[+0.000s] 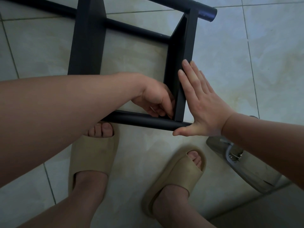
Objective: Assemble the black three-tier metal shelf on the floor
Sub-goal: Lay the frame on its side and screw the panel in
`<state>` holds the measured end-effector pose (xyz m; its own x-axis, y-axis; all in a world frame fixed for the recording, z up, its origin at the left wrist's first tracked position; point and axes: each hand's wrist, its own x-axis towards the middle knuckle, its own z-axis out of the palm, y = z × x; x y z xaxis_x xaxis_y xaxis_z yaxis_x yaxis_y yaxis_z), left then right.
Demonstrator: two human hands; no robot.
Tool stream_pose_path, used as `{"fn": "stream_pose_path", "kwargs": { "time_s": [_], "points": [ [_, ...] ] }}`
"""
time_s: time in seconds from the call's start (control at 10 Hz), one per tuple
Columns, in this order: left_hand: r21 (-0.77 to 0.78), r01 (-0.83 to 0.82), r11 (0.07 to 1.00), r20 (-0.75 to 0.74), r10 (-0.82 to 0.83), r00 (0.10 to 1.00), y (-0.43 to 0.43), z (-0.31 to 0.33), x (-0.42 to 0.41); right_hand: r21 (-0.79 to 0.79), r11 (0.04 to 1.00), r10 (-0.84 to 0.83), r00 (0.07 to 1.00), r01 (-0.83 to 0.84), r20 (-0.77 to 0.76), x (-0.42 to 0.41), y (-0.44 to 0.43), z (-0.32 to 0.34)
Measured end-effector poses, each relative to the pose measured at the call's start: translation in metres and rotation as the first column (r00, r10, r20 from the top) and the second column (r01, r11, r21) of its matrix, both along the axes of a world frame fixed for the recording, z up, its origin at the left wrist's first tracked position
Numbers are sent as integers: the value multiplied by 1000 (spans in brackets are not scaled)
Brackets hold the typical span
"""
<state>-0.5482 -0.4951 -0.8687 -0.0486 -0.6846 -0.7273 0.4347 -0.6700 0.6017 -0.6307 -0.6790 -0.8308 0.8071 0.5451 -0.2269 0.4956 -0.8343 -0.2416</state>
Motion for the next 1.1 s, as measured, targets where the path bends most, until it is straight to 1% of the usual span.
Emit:
{"fn": "stream_pose_path", "kwargs": {
  "time_s": [0.2,0.3,0.5,0.9,1.0,1.1],
  "points": [
    [20,3,1000,4,-3,1000,0,1,2,0,1000,-1,1000,1,1,0,0,0],
    [29,37,999,10,-38,999,-1,0,0,2,1000,-1,1000,1,2,0,0,0],
    [10,6,1000,30,-6,1000,-3,-3,-2,4,1000,-5,1000,5,-5,0,0,0],
    [-11,-5,1000,12,5,1000,-3,-1,0,-3,1000,1,1000,-1,-7,-1,0,0],
    [-8,22,1000,-1,-22,1000,-1,3,1,-12,1000,6,1000,-6,-6,-1,0,0],
    [46,34,998,60,-37,997,1,10,4,-37,999,9,1000,-10,-11,-1,0,3]
  ]
}}
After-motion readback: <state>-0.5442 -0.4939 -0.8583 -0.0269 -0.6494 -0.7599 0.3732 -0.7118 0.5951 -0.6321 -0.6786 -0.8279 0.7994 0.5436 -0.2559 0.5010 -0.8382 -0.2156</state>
